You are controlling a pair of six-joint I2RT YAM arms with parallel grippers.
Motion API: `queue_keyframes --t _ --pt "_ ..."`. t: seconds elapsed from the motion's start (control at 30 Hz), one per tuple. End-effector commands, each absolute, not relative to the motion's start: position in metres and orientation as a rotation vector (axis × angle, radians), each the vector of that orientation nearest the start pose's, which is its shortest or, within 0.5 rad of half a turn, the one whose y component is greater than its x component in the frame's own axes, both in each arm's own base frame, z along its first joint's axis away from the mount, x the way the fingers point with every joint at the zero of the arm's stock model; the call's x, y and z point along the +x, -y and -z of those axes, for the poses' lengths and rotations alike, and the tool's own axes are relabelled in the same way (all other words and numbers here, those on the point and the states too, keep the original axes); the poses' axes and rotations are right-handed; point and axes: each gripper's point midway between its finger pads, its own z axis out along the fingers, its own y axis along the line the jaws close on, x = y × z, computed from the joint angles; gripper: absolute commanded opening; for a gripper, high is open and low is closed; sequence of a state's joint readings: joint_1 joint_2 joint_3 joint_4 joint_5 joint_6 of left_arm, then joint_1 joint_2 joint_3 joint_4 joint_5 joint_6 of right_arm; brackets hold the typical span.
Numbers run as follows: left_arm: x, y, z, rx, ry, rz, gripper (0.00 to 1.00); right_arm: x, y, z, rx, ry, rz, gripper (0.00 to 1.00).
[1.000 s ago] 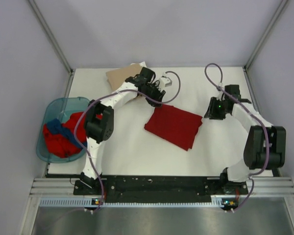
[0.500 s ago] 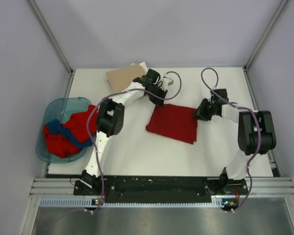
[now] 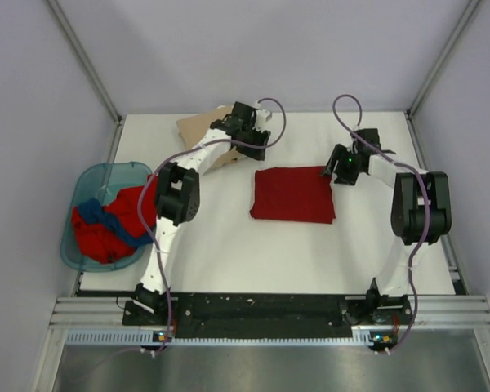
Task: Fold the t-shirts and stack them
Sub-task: Fold the long partially folded tshirt into a neat square, then put the neatly folded tshirt into the corner of the board with both arms
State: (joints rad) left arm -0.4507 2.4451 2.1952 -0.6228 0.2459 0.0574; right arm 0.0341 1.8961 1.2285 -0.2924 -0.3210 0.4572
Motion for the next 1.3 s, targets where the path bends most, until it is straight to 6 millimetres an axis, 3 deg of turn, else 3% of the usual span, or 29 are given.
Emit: queue_keyframes --t 0.0,0.1,0.2,0.33,0.47,0.53,0.6,0.63,0.67,0.77,0.8,0.93,1.13,1.27 --pt "0.51 0.287 -0.14 0.607 -2.277 0.581 0.59 0.429 -0.079 -0.076 0.276 -2.516 -0.539 0.62" --pt "0.468 0.295 -0.13 0.643 -2.328 0.759 0.7 0.413 -0.086 -0.061 0.255 -2.565 -0.599 0.65" --pt "0.44 0.293 -0.106 0.599 -2.421 0.841 0.72 0.401 -0.092 -0.04 0.271 -2.624 -0.652 0.67" --pt "0.428 0.291 -0.075 0.536 -2.524 0.876 0.72 0.407 -0.101 -0.023 0.288 -2.635 -0.722 0.67" --pt "0.424 0.297 -0.05 0.485 -2.595 0.933 0.71 0.42 -0.116 -0.022 0.316 -2.596 -0.855 0.64" --pt "0.426 0.3 -0.04 0.457 -2.62 0.956 0.69 0.425 -0.122 -0.022 0.323 -2.573 -0.914 0.59" --pt "0.426 0.306 -0.032 0.443 -2.642 0.992 0.61 0.431 -0.127 -0.023 0.332 -2.549 -0.962 0.47" --pt "0.427 0.308 -0.033 0.436 -2.645 1.015 0.54 0.433 -0.13 -0.023 0.339 -2.538 -0.994 0.34" --pt "0.427 0.31 -0.033 0.432 -2.649 1.035 0.41 0.437 -0.133 -0.027 0.34 -2.518 -1.028 0.23" --pt "0.434 0.311 -0.044 0.431 -2.613 1.042 0.07 0.446 -0.143 -0.037 0.345 -2.465 -1.117 0.0" --pt "0.437 0.309 -0.049 0.429 -2.598 1.028 0.0 0.449 -0.144 -0.039 0.348 -2.455 -1.133 0.0" --pt "0.444 0.296 -0.081 0.46 -2.499 1.001 0.0 0.463 -0.151 -0.066 0.325 -2.36 -1.196 0.0" --pt "0.443 0.272 -0.131 0.525 -2.361 0.96 0.0 0.478 -0.188 -0.132 0.138 -2.216 -1.241 0.0" --pt "0.443 0.258 -0.154 0.585 -2.285 0.933 0.0 0.489 -0.205 -0.169 0.091 -2.131 -1.266 0.0"
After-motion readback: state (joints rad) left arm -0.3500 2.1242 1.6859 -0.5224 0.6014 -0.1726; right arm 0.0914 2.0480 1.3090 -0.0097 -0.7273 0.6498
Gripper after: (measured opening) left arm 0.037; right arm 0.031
